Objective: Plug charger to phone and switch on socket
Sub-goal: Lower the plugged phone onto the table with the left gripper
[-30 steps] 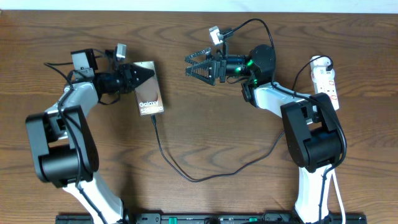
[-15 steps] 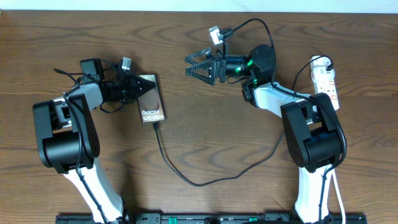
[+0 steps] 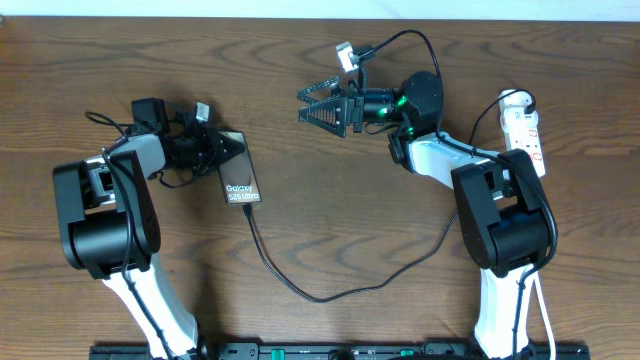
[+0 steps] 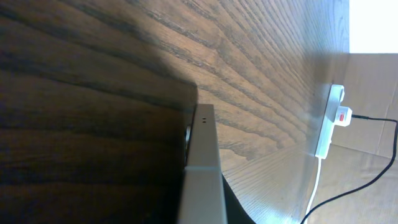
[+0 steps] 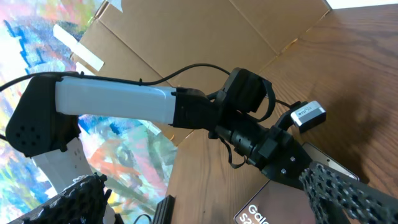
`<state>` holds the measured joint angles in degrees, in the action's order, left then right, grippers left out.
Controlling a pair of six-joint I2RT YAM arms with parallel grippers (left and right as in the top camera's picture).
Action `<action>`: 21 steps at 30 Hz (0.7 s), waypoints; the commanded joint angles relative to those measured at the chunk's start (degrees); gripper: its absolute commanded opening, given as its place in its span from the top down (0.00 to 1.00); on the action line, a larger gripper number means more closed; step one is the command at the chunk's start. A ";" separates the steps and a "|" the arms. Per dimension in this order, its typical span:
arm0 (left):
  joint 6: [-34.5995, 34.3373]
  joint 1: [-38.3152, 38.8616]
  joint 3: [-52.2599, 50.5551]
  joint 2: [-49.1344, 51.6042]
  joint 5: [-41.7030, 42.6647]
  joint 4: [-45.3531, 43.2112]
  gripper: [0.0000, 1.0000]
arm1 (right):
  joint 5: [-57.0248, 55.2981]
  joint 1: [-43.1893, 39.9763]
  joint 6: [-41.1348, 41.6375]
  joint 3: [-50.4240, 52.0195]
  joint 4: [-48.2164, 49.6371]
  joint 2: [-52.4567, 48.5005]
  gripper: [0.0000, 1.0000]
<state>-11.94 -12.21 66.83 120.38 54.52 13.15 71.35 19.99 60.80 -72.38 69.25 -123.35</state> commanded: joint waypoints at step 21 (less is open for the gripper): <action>0.76 0.07 -1.88 0.22 -4.24 1.90 0.73 | 0.22 -0.02 -0.63 -1.01 0.13 0.83 0.01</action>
<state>-11.92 -12.19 66.39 120.07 54.87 14.31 71.37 19.99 60.77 -72.38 69.25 -123.35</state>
